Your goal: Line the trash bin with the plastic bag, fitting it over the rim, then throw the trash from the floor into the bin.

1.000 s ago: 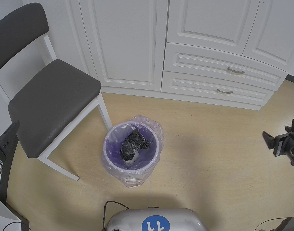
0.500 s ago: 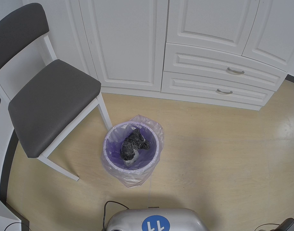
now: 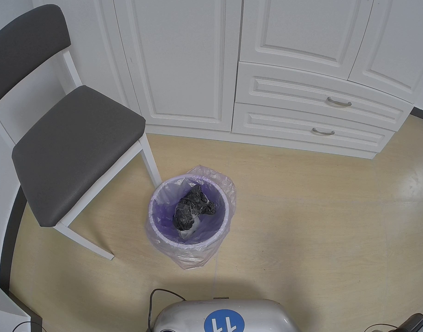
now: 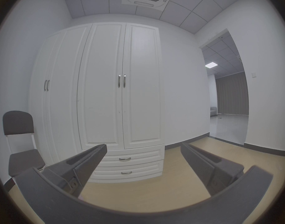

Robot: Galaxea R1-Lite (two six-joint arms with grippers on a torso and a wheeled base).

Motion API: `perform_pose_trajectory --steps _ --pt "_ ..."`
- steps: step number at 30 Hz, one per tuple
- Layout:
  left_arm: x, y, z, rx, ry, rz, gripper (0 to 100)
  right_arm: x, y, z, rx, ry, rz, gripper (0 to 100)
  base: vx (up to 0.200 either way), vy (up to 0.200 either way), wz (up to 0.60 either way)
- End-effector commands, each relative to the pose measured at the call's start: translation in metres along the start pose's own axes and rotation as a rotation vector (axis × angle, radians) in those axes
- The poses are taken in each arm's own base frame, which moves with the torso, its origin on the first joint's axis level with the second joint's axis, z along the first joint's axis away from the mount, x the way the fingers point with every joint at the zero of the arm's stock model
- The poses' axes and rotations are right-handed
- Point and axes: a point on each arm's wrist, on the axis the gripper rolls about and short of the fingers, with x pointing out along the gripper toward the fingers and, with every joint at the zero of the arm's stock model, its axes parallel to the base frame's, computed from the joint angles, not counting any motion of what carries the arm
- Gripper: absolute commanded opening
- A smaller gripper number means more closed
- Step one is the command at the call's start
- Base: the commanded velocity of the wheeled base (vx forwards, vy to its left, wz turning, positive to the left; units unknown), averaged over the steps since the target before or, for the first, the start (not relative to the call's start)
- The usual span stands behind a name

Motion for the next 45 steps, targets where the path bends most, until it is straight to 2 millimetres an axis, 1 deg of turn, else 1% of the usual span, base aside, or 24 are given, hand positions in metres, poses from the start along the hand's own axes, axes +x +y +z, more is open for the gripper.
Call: perform_pose_trajectory --steps 1,2,3,4,5,6,8,11,15,19,21,24,30,32,33,34,36,37,38,40,43,45 --pt "-0.036 -0.002 0.007 0.005 -0.094 -0.012 100 -0.028 -0.014 -0.011 0.044 -0.056 0.007 100 0.000 0.000 0.00" --pt "-0.048 -0.002 0.006 0.006 -0.110 -0.014 100 -0.033 -0.014 -0.014 0.065 -0.057 -0.008 100 0.000 0.000 0.00" --pt "-0.054 -0.003 0.006 0.005 -0.122 -0.016 100 -0.034 -0.014 -0.014 0.086 -0.061 -0.019 100 0.000 0.000 0.00" --pt "-0.054 -0.003 0.006 0.006 -0.123 -0.016 100 -0.034 -0.014 -0.014 0.088 -0.062 -0.021 100 0.000 0.000 0.00" --pt "-0.062 -0.003 0.006 0.006 -0.131 -0.016 100 -0.038 -0.015 -0.014 0.099 -0.078 -0.025 100 0.000 0.000 0.00" --pt "-0.063 -0.003 0.005 0.006 -0.130 -0.016 100 -0.039 -0.015 -0.015 0.098 -0.080 -0.024 100 0.000 0.000 0.00" --pt "-0.071 -0.004 0.006 0.010 -0.123 -0.003 100 -0.048 -0.015 -0.022 0.088 -0.085 0.012 100 0.000 0.000 0.00" --pt "-0.079 -0.005 0.006 0.016 -0.111 0.010 100 -0.047 -0.015 -0.025 0.112 -0.069 0.025 100 0.000 0.000 0.00" --pt "-0.084 -0.009 0.011 0.033 -0.118 0.031 100 -0.048 -0.015 -0.021 0.155 -0.078 0.035 100 0.000 0.000 0.00" --pt "-0.085 -0.011 0.007 0.067 -0.101 0.056 100 -0.050 -0.015 -0.016 0.154 -0.096 0.045 100 0.000 0.000 0.00" --pt "-0.093 -0.010 -0.001 0.080 -0.099 0.059 100 -0.049 -0.015 -0.017 0.150 -0.095 0.049 100 0.000 0.000 0.00" --pt "-0.090 -0.009 -0.007 0.080 -0.083 0.070 100 -0.049 -0.015 -0.018 0.149 -0.092 0.050 100 0.000 0.000 0.00" --pt "-0.083 -0.001 -0.030 0.064 0.003 0.069 100 -0.048 -0.012 -0.023 0.140 -0.077 0.160 100 0.000 0.000 0.00" --pt "-0.082 -0.001 -0.031 0.062 0.003 0.069 100 -0.048 -0.012 -0.023 0.141 -0.079 0.162 100 0.000 0.000 0.00" --pt "-0.079 0.002 -0.042 0.061 0.042 0.075 100 -0.047 -0.011 -0.023 0.146 -0.094 0.186 100 0.000 0.000 0.00" --pt "-0.079 0.002 -0.045 0.061 0.050 0.073 100 -0.047 -0.011 -0.023 0.147 -0.097 0.198 100 0.000 0.000 0.00" --pt "-0.079 0.003 -0.046 0.055 0.056 0.058 100 -0.047 -0.010 -0.024 0.145 -0.098 0.217 100 0.000 0.000 0.00" --pt "-0.079 0.007 -0.047 0.038 0.063 0.012 100 -0.047 -0.010 -0.023 0.143 -0.100 0.243 100 0.000 0.000 0.00" --pt "-0.083 0.010 -0.047 0.018 0.058 -0.047 100 -0.048 -0.009 -0.023 0.142 -0.101 0.263 100 0.000 0.000 0.00" --pt "-0.090 0.015 -0.051 0.005 0.045 -0.096 100 -0.048 -0.009 -0.023 0.140 -0.100 0.292 100 0.000 0.000 0.00" --pt "-0.087 0.015 -0.061 0.012 0.074 -0.070 100 -0.047 -0.008 -0.026 0.135 -0.088 0.333 100 0.000 0.000 0.00" --pt "-0.088 0.017 -0.074 0.030 0.096 -0.056 100 -0.046 -0.007 -0.031 0.129 -0.069 0.346 100 0.000 0.000 0.00"
